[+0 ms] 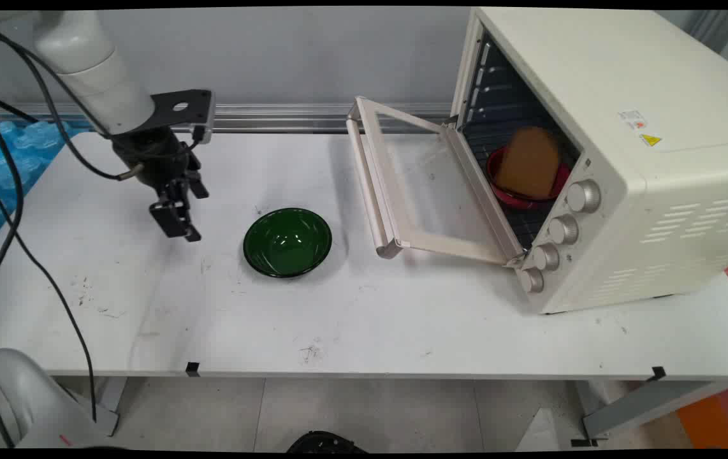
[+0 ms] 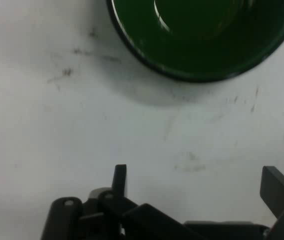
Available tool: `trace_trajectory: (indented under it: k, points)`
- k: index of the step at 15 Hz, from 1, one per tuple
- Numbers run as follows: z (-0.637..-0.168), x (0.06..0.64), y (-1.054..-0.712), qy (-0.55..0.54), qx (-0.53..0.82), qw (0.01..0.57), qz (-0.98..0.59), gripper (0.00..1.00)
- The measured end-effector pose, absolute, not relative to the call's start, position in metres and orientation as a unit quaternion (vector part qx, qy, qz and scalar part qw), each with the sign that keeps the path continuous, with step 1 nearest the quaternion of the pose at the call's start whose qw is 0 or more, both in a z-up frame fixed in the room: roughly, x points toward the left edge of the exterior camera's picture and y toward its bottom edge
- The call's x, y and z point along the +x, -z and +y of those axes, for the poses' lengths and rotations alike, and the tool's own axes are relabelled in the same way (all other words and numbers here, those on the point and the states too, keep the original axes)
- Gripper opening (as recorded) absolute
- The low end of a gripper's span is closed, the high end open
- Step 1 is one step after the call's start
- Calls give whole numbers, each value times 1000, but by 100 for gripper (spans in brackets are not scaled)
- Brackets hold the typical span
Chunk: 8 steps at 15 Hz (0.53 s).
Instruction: Close the oven
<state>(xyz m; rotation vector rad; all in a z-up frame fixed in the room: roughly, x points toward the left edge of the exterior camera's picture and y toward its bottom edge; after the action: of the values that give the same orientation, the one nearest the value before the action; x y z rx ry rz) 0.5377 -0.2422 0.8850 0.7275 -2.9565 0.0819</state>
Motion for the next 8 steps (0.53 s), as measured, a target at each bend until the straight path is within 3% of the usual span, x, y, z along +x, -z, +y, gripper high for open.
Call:
trace_trajectory:
  k: [8]
  points:
    - [-275,492,-889,-36,221,116,-968,100]
